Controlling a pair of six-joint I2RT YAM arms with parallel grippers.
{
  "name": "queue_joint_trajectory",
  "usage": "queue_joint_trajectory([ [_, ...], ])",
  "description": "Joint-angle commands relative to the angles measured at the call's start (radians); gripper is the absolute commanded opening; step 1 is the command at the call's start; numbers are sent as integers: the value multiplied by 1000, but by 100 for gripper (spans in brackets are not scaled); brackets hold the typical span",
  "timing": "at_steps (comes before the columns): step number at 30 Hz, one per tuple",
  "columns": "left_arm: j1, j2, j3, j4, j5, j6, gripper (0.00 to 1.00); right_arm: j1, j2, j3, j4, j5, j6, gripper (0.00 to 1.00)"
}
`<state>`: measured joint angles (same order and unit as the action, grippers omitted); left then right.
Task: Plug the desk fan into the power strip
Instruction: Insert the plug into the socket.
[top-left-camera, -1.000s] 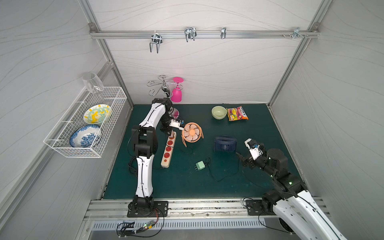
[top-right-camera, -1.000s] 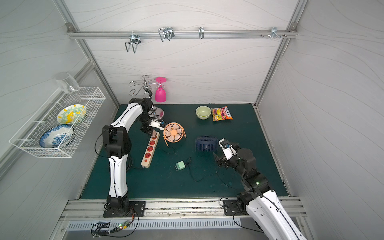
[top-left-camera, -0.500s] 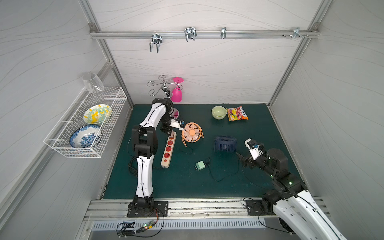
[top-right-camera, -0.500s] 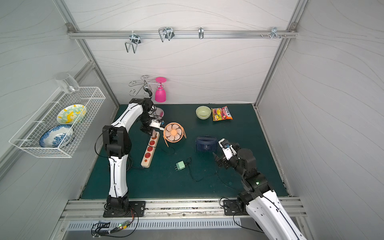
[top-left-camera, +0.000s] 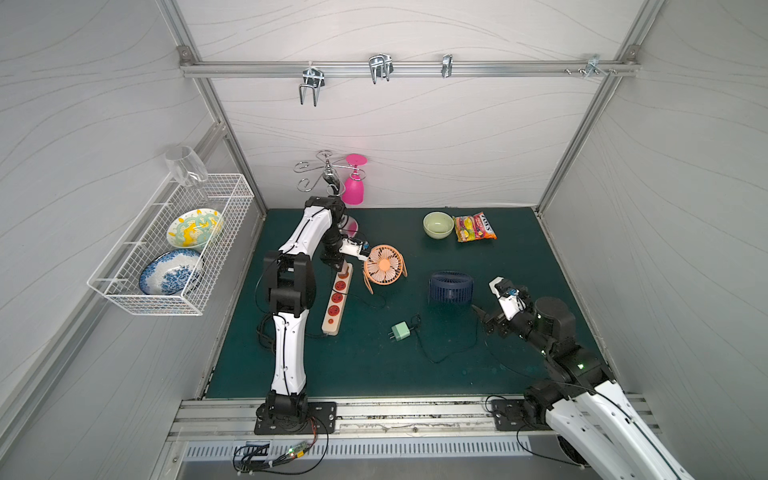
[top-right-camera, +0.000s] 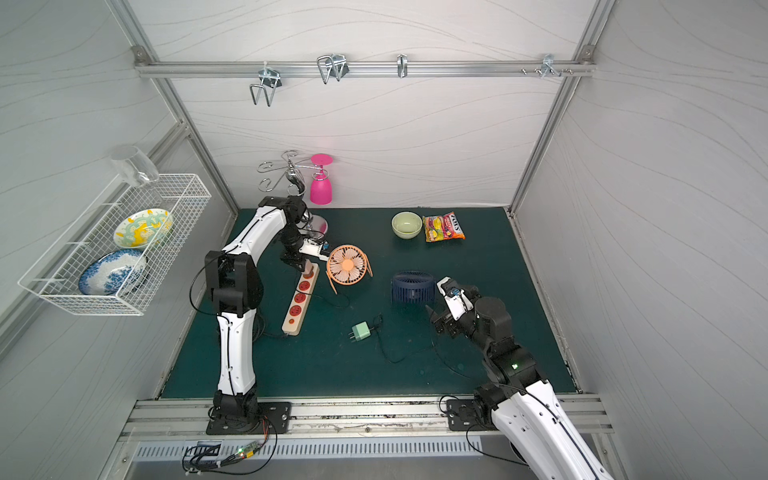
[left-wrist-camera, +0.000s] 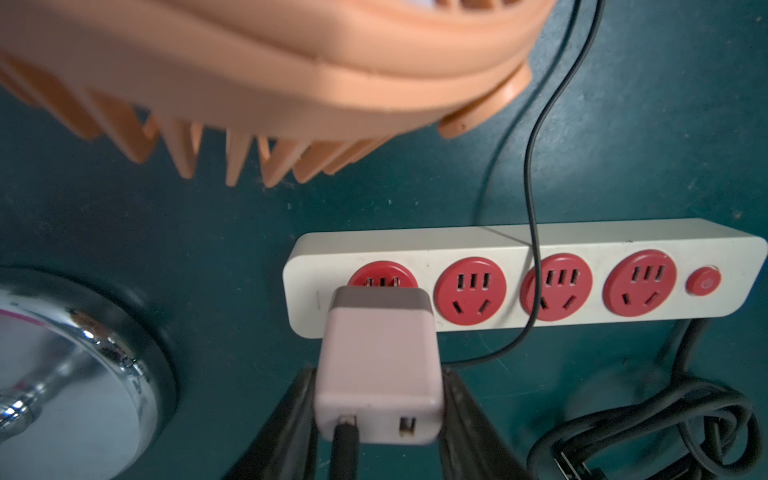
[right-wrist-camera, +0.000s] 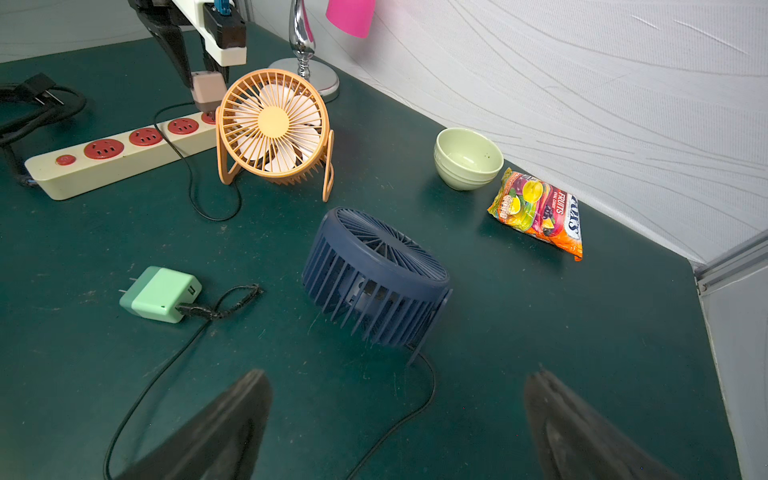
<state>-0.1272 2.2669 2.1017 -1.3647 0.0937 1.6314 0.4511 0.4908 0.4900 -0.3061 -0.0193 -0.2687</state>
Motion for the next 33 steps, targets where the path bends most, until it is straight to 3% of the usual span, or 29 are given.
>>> queue_joint_trajectory([
  [1,0,-18,31,6,-26,15,0,-6,-6,-10,24,-10,12,99],
  [21,2,-33,45,-4,-52,18,0,-6,-4,-10,27,-15,11,99],
  [33,-26,-23,-30,77,-63,-48,0,-6,-8,-10,25,-12,10,99],
])
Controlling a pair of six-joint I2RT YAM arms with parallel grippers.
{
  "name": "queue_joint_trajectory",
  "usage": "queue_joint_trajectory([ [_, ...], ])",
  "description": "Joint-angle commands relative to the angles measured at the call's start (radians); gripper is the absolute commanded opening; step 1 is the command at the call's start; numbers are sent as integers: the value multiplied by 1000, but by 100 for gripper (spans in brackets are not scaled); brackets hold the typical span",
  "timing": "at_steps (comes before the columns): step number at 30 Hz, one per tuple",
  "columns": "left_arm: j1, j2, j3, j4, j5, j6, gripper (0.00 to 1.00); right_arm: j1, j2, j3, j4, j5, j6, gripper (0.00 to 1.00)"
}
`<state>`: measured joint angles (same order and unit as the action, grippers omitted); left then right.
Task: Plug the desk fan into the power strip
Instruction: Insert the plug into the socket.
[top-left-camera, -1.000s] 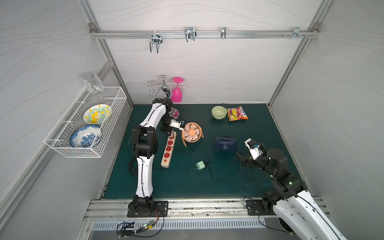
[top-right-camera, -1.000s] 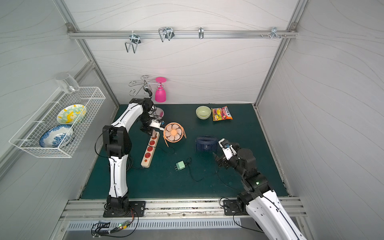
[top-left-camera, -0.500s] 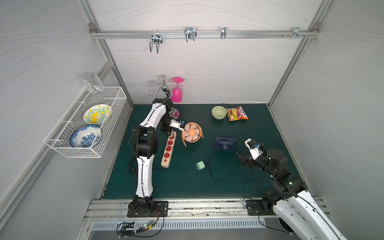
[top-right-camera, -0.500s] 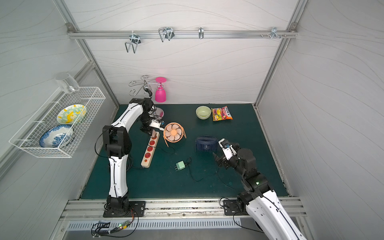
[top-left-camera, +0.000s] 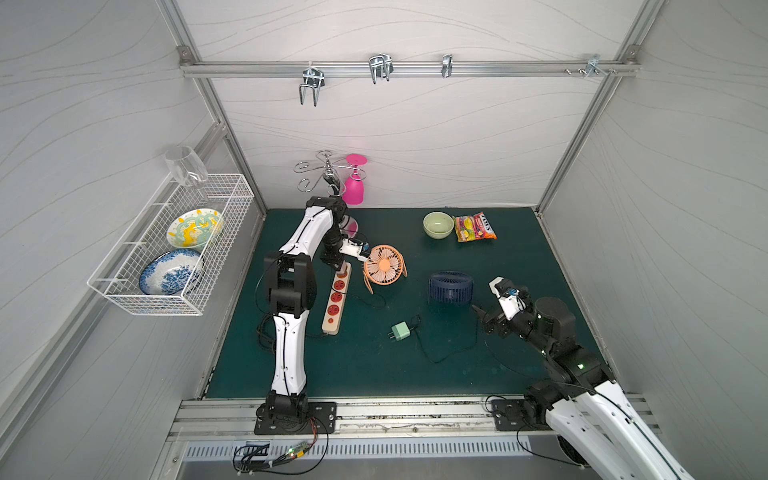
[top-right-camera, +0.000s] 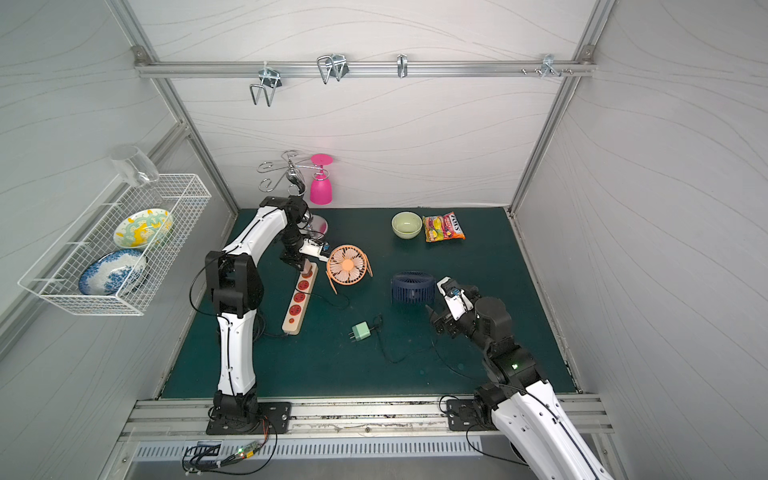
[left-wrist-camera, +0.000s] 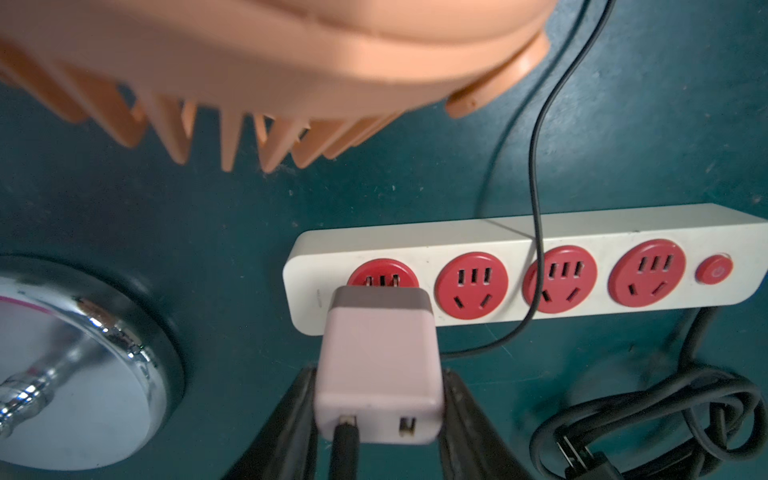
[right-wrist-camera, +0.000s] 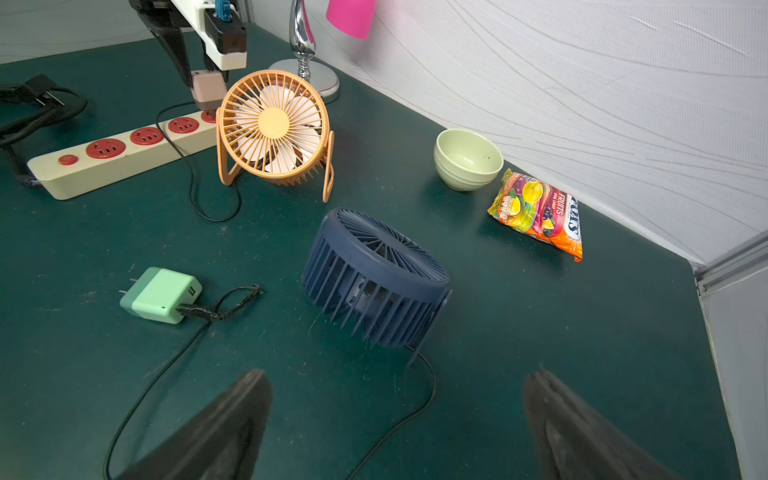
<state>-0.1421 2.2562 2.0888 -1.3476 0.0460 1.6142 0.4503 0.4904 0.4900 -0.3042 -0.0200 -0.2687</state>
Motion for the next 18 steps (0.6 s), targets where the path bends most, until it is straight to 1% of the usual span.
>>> queue_joint_trajectory([
  [1,-15,-12,-25,66,-13,-38,0,-5,-6,-10,23,-11,11,99],
  [11,-46,-9,-91,114,-1,-103,0,-6,-7,-10,22,-14,11,99],
  [18,-49,-17,-127,128,0,-108,0,-5,-9,-10,21,-11,11,99],
])
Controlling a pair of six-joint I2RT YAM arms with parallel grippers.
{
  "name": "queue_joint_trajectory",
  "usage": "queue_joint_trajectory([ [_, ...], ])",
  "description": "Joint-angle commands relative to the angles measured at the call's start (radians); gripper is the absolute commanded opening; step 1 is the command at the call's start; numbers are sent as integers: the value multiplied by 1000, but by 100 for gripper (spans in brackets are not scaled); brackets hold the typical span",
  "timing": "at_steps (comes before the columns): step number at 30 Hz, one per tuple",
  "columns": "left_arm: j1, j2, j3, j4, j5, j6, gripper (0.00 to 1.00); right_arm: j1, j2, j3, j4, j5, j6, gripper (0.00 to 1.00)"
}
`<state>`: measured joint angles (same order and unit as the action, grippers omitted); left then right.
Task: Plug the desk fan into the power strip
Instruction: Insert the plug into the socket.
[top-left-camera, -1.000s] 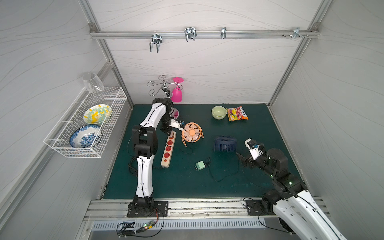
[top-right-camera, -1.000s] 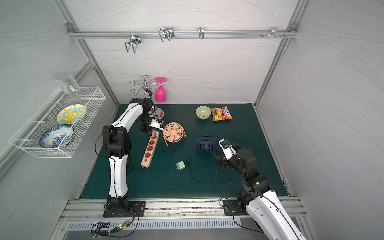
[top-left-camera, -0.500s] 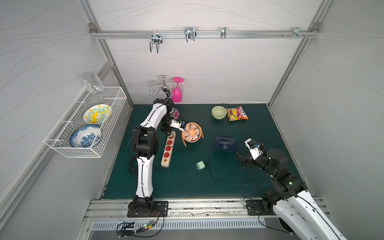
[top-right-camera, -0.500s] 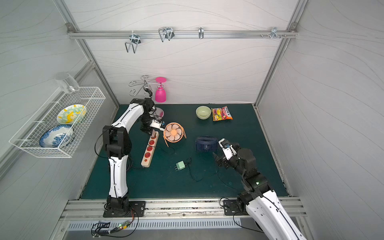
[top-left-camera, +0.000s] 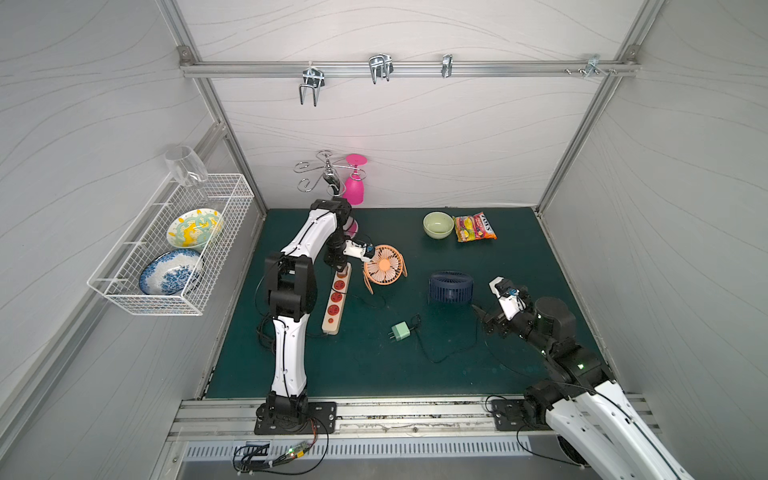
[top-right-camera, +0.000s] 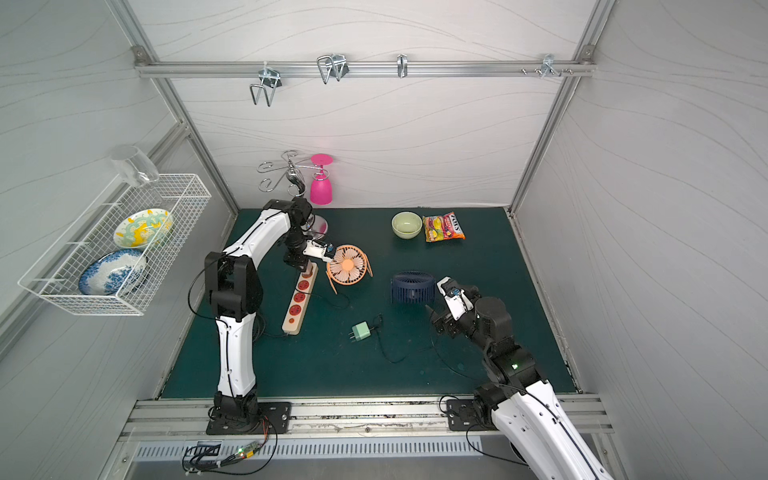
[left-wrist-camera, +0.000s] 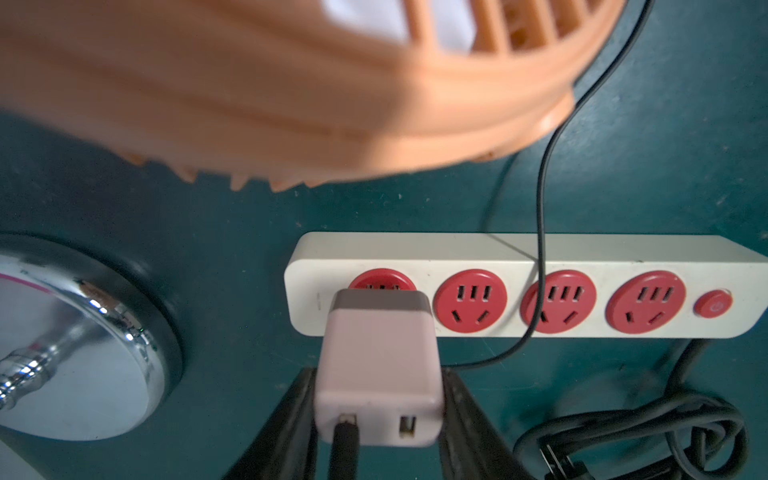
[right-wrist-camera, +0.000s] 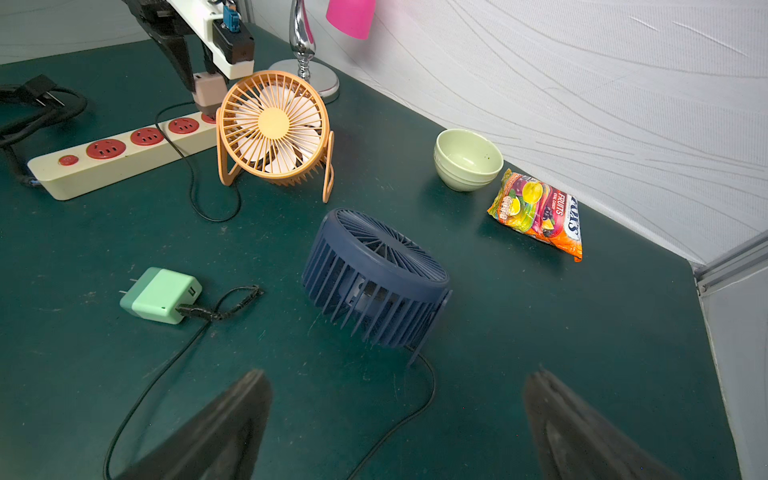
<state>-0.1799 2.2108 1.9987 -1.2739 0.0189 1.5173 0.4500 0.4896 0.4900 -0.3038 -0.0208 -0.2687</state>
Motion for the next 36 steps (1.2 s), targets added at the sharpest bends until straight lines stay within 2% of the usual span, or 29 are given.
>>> queue_joint_trajectory([
  [1,-11,27,-37,51,17,-5,0,-4,-8,-10,21,-11,11,99],
  [8,-13,2,-17,41,-28,30,0,-6,-7,-10,24,-12,10,99],
  [14,-21,25,-19,52,19,-38,0,-6,-14,-10,19,-8,9,99],
  [21,-29,-7,-144,163,79,-74,0,-6,-14,-10,22,-9,11,99],
  [26,-36,5,-224,222,81,-79,0,-6,-11,-10,18,-8,10,99],
  [32,-37,52,-210,227,79,-83,0,-6,-9,-10,19,-8,10,99],
  [36,-38,88,-168,189,75,-40,0,-6,-9,-10,17,-7,11,99],
])
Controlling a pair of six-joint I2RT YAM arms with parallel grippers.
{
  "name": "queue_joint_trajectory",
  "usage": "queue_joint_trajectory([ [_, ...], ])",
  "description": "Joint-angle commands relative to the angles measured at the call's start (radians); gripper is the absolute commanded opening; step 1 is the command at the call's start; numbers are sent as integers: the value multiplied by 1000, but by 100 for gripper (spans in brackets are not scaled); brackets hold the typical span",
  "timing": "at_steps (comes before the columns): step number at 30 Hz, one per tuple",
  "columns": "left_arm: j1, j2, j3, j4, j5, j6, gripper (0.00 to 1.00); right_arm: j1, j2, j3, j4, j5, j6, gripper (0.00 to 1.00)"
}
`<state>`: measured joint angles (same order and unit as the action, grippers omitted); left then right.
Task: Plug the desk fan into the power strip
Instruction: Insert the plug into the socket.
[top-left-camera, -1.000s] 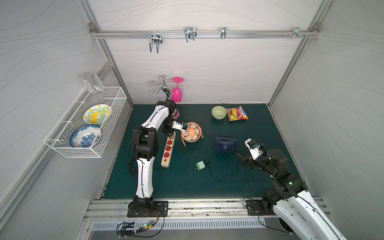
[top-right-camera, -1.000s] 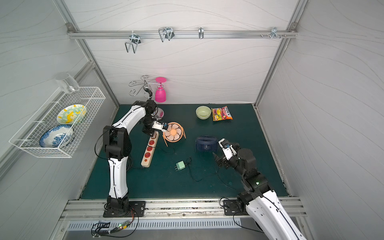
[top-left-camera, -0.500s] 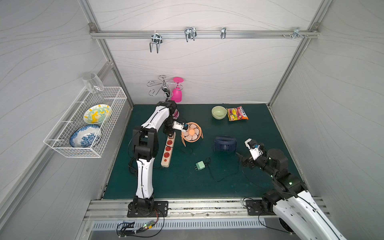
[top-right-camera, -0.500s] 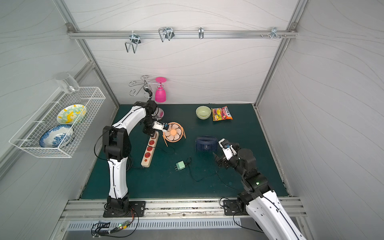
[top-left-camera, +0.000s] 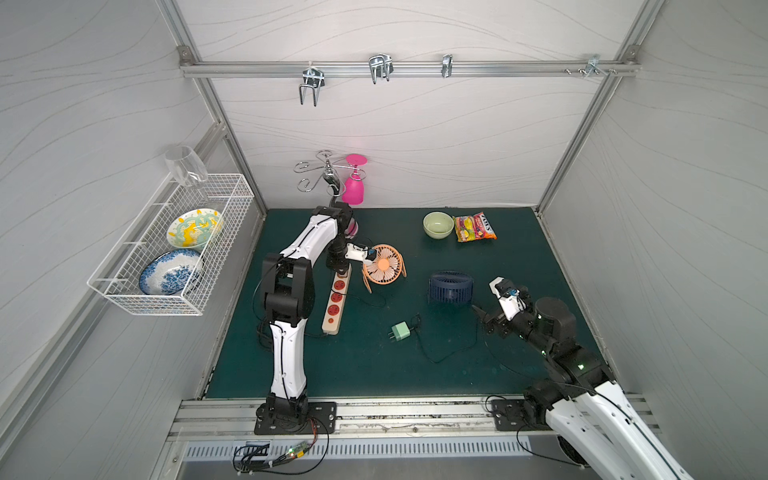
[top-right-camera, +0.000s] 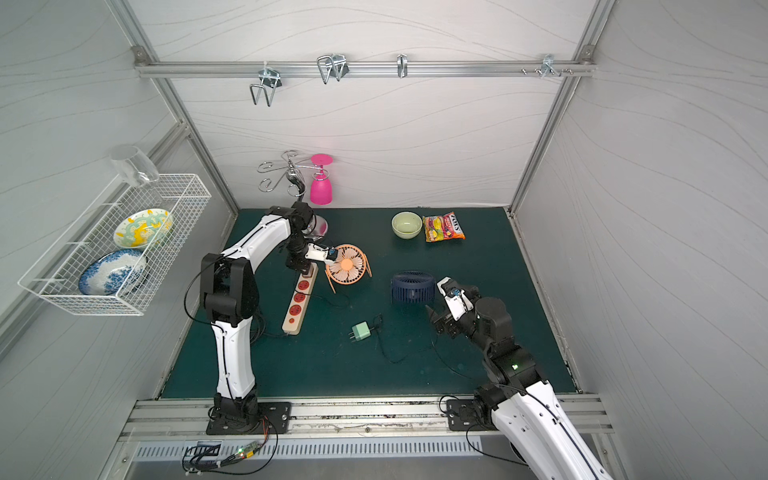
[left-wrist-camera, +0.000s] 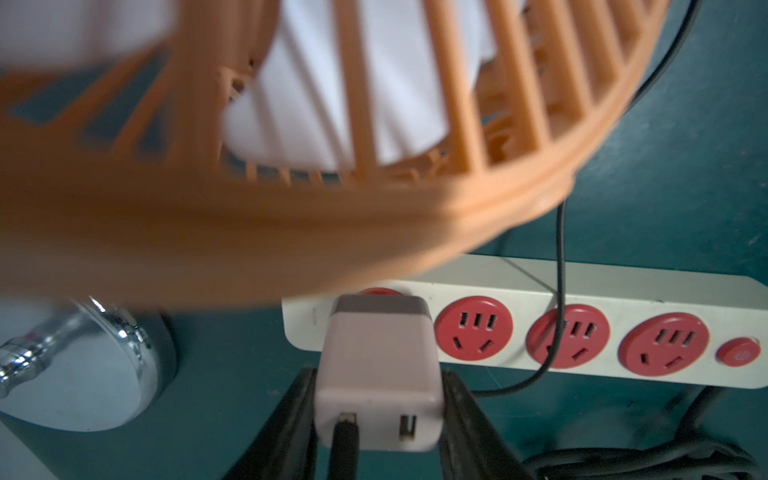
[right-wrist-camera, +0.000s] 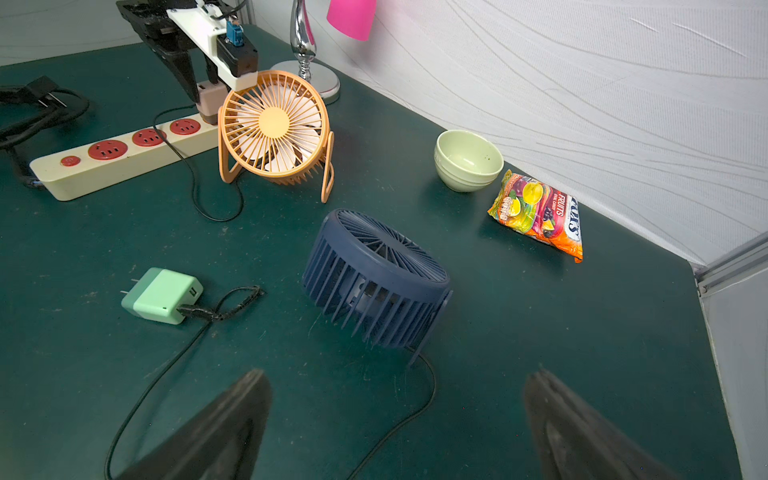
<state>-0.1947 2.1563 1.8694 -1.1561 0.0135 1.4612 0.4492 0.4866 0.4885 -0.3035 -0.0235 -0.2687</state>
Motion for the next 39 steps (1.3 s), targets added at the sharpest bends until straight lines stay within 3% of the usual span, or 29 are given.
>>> queue_joint_trajectory([
  [1,-22,153,-34,50,76,37,0,-5,-8,-8,18,-5,10,99],
  [5,-23,206,44,-33,39,110,0,-6,-5,-10,18,-6,10,99],
  [11,-24,264,104,-42,-19,122,0,-6,-9,-8,17,-2,8,99],
  [21,-54,150,-154,131,-9,99,0,-6,-10,-10,20,-2,8,99],
  [33,-48,272,73,16,-33,34,0,-6,-7,-10,20,0,8,99],
  [39,-24,179,-132,57,-25,34,0,-7,-10,-13,27,-11,9,99],
])
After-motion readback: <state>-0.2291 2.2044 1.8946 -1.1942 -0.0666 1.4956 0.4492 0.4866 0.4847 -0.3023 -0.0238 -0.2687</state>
